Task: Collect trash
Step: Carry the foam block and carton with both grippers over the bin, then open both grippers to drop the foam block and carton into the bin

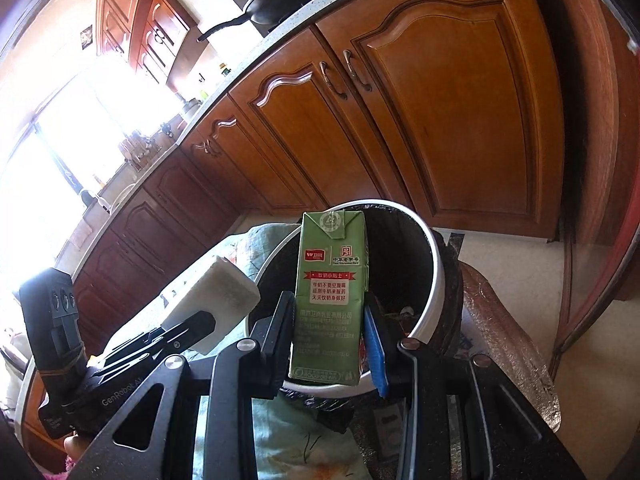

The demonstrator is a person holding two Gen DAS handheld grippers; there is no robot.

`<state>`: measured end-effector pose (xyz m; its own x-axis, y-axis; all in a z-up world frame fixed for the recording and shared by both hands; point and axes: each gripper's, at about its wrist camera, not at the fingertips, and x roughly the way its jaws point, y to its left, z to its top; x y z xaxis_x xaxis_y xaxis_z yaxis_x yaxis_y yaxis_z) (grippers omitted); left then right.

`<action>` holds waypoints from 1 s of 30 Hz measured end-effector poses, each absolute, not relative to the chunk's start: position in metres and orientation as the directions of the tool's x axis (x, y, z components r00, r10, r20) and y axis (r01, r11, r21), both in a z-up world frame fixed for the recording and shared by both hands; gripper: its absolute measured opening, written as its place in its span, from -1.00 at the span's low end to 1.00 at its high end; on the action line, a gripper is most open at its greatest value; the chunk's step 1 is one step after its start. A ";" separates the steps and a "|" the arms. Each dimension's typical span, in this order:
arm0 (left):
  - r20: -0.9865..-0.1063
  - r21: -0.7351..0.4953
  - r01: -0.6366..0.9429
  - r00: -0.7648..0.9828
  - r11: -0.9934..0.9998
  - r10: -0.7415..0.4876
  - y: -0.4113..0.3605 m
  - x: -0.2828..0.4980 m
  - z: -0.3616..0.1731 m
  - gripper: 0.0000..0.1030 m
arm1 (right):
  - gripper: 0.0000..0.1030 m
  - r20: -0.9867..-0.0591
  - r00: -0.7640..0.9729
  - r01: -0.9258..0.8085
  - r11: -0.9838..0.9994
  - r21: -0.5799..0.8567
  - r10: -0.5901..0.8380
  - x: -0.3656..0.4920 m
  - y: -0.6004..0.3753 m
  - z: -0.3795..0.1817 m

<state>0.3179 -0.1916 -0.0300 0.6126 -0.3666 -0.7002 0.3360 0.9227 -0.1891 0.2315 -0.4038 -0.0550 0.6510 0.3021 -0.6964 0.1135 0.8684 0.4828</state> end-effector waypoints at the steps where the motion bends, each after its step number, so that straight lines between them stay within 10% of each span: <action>1: -0.701 -0.187 0.336 0.613 0.923 -0.365 -0.193 0.320 -0.031 -0.27 | -0.36 -0.698 0.649 0.115 0.868 0.483 0.302 0.234 -0.405 -0.056; 22: -0.741 -0.191 0.326 0.571 0.926 -0.353 -0.224 0.365 -0.048 -0.11 | -0.29 -0.766 0.579 0.136 0.893 0.430 0.281 0.268 -0.410 -0.083; 30: -0.753 -0.216 0.314 0.550 0.925 -0.363 -0.216 0.367 -0.052 0.20 | 0.34 -0.744 0.598 0.140 0.874 0.464 0.299 0.262 -0.412 -0.082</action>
<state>0.3669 -0.2157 -0.0524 0.5498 -0.3626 -0.7525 0.3138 0.9245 -0.2162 0.2619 -0.4116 -0.0819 0.5980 0.2989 -0.7437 0.1405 0.8744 0.4644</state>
